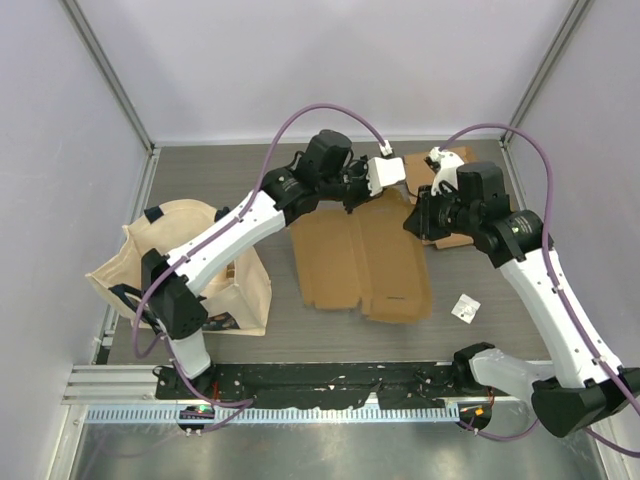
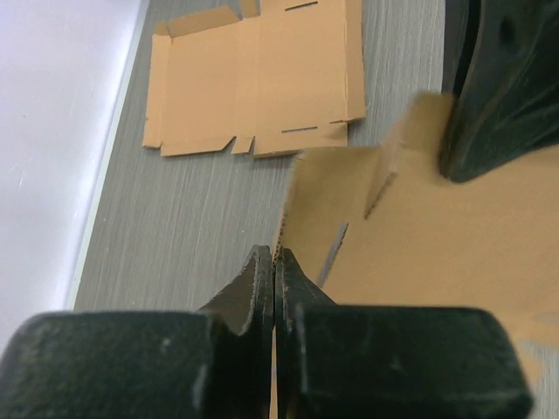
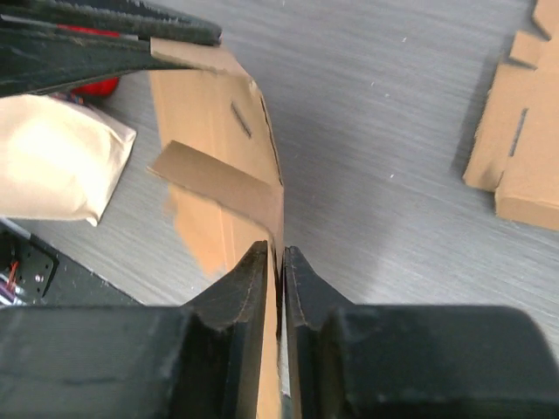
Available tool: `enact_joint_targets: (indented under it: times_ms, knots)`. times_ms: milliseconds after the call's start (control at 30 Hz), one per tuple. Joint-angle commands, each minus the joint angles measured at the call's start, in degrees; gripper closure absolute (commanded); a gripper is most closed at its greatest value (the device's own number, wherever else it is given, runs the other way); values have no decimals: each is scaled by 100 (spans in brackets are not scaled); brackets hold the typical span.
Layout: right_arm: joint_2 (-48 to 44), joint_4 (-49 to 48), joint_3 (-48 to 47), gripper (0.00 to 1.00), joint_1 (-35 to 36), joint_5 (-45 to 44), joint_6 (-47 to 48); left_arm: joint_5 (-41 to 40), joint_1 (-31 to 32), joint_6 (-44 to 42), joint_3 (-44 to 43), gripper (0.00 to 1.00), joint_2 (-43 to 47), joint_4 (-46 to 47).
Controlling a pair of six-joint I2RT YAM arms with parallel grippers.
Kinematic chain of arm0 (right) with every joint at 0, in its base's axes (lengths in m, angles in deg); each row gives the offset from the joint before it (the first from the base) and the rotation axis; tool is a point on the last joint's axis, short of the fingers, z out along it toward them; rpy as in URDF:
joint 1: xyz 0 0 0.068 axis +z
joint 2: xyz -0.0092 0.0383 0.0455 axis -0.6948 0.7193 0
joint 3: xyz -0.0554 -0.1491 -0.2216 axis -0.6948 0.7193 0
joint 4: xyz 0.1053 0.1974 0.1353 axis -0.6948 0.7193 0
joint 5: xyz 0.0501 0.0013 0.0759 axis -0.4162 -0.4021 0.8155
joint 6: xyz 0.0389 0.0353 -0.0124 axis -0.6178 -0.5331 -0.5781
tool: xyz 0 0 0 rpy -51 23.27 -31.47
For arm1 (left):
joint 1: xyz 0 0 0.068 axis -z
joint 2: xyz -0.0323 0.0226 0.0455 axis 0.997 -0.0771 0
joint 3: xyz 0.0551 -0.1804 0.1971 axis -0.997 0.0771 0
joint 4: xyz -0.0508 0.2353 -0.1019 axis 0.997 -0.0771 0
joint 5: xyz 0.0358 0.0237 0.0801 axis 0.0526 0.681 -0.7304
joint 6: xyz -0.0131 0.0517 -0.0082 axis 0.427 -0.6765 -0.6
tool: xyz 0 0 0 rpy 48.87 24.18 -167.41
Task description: Fold the paper box
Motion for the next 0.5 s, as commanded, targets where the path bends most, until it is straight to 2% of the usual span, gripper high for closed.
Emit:
enact_joint_targets:
  times_ms: [0, 67, 233, 367, 467]
  knots:
    - [-426, -751, 29, 78, 22, -460, -347, -52, -16, 211, 101, 100, 596, 175]
    - [-549, -962, 258, 68, 22, -522, -374, -52, -25, 369, 400, 100, 913, 352]
    - [-1024, -1464, 618, 60, 22, -365, -242, 27, -25, 879, 839, 100, 1353, 634]
    - [-1270, -1754, 952, 58, 22, -75, -111, -26, -112, 1476, 1366, 100, 1844, 923]
    - [-1279, -1825, 1076, 58, 14, 145, 170, 359, -279, 1934, 1850, 100, 2108, 1257]
